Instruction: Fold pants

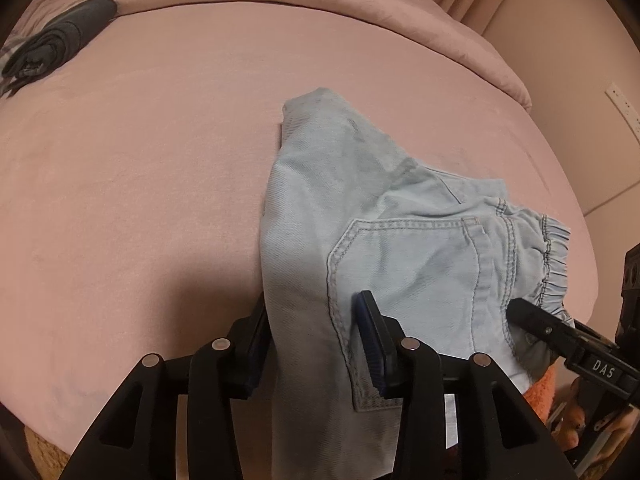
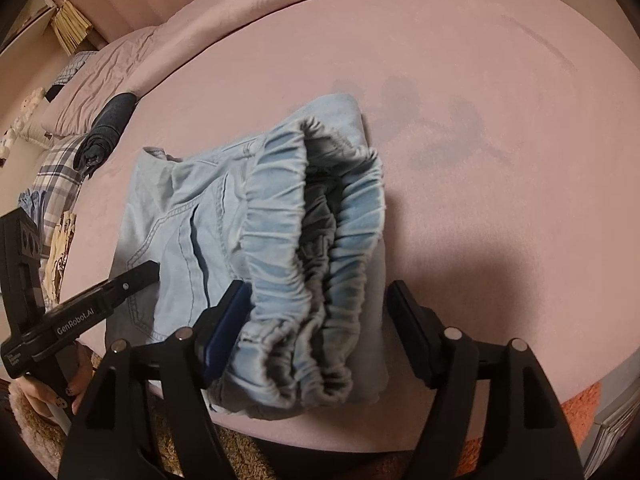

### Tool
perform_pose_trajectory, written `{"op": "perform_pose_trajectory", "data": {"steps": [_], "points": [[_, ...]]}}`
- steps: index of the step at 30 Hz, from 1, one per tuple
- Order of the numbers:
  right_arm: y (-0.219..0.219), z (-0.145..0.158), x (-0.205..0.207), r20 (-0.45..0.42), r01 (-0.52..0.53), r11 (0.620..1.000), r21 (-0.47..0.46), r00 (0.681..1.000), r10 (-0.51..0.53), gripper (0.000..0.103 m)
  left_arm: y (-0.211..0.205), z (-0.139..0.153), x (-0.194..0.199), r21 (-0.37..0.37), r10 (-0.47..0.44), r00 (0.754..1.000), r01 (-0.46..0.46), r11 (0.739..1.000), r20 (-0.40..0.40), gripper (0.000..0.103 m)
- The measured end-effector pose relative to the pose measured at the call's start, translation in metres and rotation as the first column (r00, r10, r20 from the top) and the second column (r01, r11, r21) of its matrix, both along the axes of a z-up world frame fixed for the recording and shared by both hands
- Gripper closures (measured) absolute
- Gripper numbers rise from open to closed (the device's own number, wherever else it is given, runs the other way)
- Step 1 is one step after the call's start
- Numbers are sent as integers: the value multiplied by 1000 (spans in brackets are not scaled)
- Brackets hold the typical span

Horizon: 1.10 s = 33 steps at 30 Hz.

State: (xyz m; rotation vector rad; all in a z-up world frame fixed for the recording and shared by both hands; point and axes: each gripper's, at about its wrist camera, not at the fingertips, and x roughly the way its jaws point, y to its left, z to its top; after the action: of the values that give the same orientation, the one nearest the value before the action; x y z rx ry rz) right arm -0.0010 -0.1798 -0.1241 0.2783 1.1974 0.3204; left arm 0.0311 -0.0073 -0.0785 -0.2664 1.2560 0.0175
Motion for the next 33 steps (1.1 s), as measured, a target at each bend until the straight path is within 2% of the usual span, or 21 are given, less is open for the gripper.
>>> {"op": "perform_pose_trajectory", "data": {"steps": [3, 7, 13, 21, 27, 31, 32, 33], "points": [[-8, 1, 0, -1, -1, 1000, -8, 1000, 1, 27, 4, 2, -8, 40, 4, 1000, -4, 999, -2, 49], [-5, 2, 1, 3, -7, 1000, -14, 1000, 7, 26, 1, 2, -6, 69, -3, 1000, 3, 998, -4, 42], [3, 5, 8, 9, -12, 1000, -15, 1000, 12, 23, 1, 2, -7, 68, -5, 1000, 5, 998, -7, 33], [16, -11, 20, -5, -35, 998, 53, 999, 36, 13, 3, -4, -1, 28, -6, 1000, 7, 1000, -2, 23], [35, -13, 23, 32, -84, 996, 3, 996, 84, 7, 4, -9, 6, -25, -18, 1000, 18, 1000, 16, 22], [34, -15, 26, 37, -76, 997, 29, 996, 75, 7, 0, -13, 10, -44, -34, 999, 35, 998, 28, 22], [34, -15, 25, 41, -75, 997, 30, 996, 74, 7, -2, -12, 11, -45, -41, 999, 42, 998, 27, 26], [34, -15, 25, 45, -75, 997, 25, 996, 74, 9, -1, -11, 13, -57, -50, 998, 52, 997, 39, 40]]}}
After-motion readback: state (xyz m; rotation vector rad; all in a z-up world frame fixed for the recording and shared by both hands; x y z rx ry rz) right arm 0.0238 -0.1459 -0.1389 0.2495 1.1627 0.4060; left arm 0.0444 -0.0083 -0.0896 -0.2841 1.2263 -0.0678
